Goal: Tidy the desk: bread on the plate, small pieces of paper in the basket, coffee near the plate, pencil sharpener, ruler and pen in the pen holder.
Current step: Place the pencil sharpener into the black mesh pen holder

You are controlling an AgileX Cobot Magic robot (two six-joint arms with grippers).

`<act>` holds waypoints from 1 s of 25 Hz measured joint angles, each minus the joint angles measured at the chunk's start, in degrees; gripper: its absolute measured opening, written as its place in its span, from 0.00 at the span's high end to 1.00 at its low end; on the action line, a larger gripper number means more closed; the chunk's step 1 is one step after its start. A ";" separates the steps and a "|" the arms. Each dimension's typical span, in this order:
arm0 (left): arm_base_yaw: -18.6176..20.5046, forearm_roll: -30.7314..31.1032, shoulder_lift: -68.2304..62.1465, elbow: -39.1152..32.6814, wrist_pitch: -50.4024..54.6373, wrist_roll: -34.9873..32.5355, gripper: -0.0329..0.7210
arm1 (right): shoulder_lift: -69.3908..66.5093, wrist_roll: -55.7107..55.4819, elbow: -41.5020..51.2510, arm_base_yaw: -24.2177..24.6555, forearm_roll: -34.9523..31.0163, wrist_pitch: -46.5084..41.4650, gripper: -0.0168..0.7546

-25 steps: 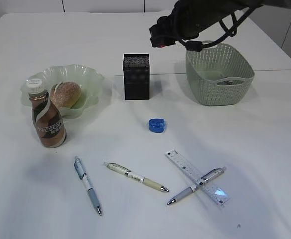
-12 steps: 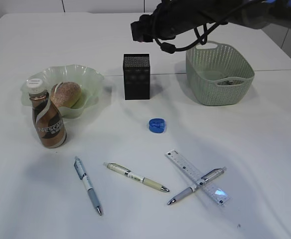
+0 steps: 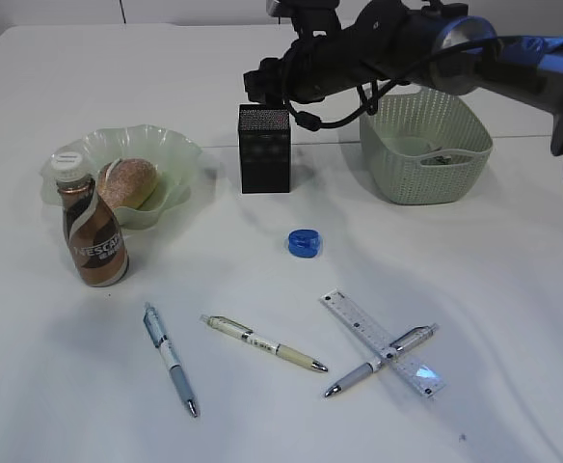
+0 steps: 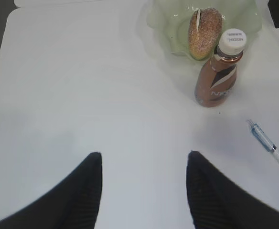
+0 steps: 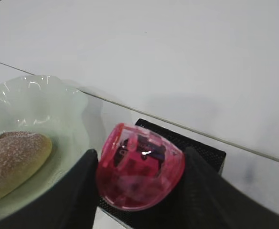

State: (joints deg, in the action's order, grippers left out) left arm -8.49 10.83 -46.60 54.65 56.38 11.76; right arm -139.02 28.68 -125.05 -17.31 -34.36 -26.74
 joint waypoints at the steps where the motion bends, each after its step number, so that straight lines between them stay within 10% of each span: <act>1: 0.00 0.10 0.00 0.00 -0.10 0.00 0.43 | -0.63 0.00 0.00 0.00 -0.24 0.44 0.48; 25: 0.00 0.10 0.00 0.00 -1.21 0.00 0.43 | -2.93 1.84 -0.13 0.00 -1.33 3.22 0.48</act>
State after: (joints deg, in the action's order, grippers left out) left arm -8.49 10.93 -46.60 54.65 55.18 11.76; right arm -141.94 30.52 -125.18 -17.31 -35.69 -23.52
